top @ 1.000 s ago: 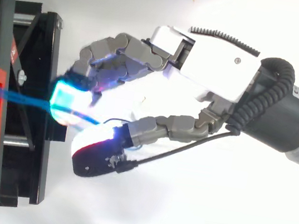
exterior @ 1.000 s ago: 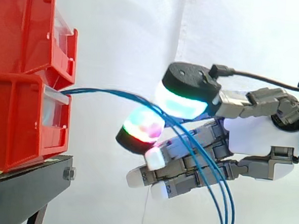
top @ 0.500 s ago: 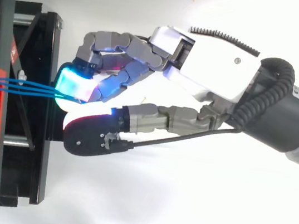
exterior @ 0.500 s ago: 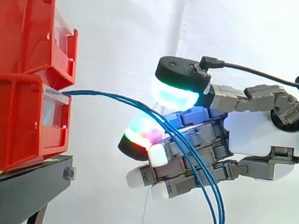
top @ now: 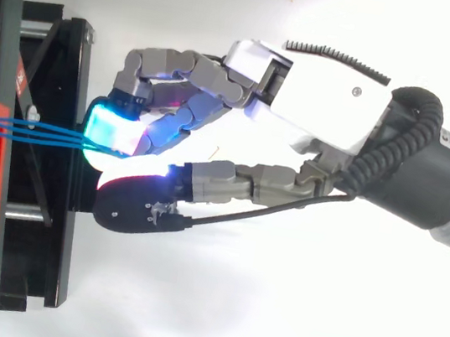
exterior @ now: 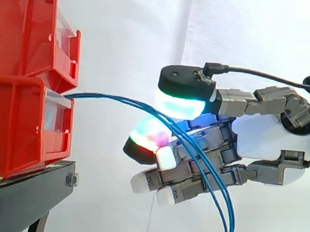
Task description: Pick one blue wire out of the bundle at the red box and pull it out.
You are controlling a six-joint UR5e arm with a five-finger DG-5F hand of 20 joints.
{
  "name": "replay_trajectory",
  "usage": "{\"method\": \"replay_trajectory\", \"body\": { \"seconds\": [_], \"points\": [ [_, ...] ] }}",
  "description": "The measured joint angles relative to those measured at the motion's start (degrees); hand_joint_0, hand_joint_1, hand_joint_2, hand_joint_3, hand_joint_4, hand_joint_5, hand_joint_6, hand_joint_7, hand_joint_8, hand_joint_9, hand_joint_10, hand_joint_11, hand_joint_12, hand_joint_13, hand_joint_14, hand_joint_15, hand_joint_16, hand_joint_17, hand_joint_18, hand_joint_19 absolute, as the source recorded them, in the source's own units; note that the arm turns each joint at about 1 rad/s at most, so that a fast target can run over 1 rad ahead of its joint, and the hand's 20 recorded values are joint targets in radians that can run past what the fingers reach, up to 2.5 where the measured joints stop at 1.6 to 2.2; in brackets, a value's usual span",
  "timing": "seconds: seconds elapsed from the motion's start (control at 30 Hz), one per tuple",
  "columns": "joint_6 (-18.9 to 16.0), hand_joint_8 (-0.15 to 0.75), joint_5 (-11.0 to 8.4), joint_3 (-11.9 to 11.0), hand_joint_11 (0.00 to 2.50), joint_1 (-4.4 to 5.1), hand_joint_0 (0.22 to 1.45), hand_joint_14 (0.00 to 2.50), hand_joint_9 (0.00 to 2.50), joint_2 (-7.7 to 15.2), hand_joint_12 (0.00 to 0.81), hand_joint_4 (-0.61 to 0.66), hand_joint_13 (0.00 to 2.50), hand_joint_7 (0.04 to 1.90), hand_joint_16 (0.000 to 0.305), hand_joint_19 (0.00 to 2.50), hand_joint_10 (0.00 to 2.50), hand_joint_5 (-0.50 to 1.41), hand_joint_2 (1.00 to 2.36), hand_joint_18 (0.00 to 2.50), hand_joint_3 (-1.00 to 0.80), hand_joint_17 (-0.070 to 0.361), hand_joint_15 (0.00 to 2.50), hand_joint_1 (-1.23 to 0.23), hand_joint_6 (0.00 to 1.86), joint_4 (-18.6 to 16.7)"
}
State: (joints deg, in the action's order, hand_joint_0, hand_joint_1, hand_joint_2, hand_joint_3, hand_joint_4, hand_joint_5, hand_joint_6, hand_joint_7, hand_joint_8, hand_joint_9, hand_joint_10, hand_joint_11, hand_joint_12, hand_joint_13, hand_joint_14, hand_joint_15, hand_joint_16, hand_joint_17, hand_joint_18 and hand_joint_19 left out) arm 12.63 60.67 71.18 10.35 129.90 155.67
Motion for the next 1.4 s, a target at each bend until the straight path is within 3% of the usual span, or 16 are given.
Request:
{"method": "replay_trajectory", "body": {
  "seconds": [0.17, 0.3, 0.47, 0.67, 0.9, 1.2, 1.33, 1.4],
  "points": [
    [0.6, 0.247, 1.12, 0.0, 0.56, -0.13, 0.6, 0.01, 1.05, -0.9, 0.367, 0.29, 0.52, 1.25, 0.058, 0.5, 0.02, -0.06, 1.02, 0.38, -0.22, 0.13, 0.31, -0.68, 0.56, 0.2],
    [1.4, 0.255, 1.34, 0.0, 0.62, -0.14, 0.6, 0.01, 1.06, -1.4, 0.376, 0.3, 0.52, 1.09, 0.059, 0.49, 0.02, -0.08, 1.01, 0.39, -0.2, 0.133, 0.31, -0.71, 0.64, 0.3],
    [1.9, 0.251, 1.38, 0.0, 0.62, -0.15, 0.59, 0.01, 1.06, -1.8, 0.375, 0.32, 0.52, 1.04, 0.059, 0.5, 0.02, -0.09, 1.01, 0.39, -0.22, 0.134, 0.32, -0.73, 0.66, 0.4],
    [2.1, 0.252, 1.38, 0.0, 0.61, -0.09, 0.59, 0.01, 1.09, -2.3, 0.376, 0.3, 0.53, 1.1, 0.06, 0.49, 0.02, -0.07, 1.01, 0.4, -0.21, 0.135, 0.3, -0.71, 0.64, 0.4],
    [2.2, 0.257, 1.38, 0.0, 0.7, 0.02, 0.61, 0.02, 1.06, -2.5, 0.376, 0.27, 0.53, 0.86, 0.058, 0.49, 0.02, -0.12, 1.02, 0.4, -0.16, 0.132, 0.32, -0.77, 0.77, 0.4],
    [2.3, 0.243, 1.35, 0.0, 0.75, 0.1, 0.64, 0.02, 1.0, -2.5, 0.365, 0.17, 0.54, 0.72, 0.056, 0.51, 0.02, -0.16, 1.02, 0.42, -0.15, 0.126, 0.35, -0.81, 0.83, 0.4],
    [2.3, 0.24, 1.31, 0.0, 0.74, 0.16, 0.63, 0.02, 1.01, -2.5, 0.363, 0.23, 0.54, 0.71, 0.056, 0.51, 0.03, -0.16, 1.02, 0.42, -0.16, 0.126, 0.35, -0.81, 0.83, 0.4],
    [2.2, 0.249, 1.26, 0.0, 0.68, 0.18, 0.6, 0.01, 1.04, -2.5, 0.367, 0.26, 0.55, 0.83, 0.058, 0.53, 0.03, -0.13, 1.02, 0.43, -0.17, 0.13, 0.34, -0.78, 0.8, 0.4]
  ]
}}
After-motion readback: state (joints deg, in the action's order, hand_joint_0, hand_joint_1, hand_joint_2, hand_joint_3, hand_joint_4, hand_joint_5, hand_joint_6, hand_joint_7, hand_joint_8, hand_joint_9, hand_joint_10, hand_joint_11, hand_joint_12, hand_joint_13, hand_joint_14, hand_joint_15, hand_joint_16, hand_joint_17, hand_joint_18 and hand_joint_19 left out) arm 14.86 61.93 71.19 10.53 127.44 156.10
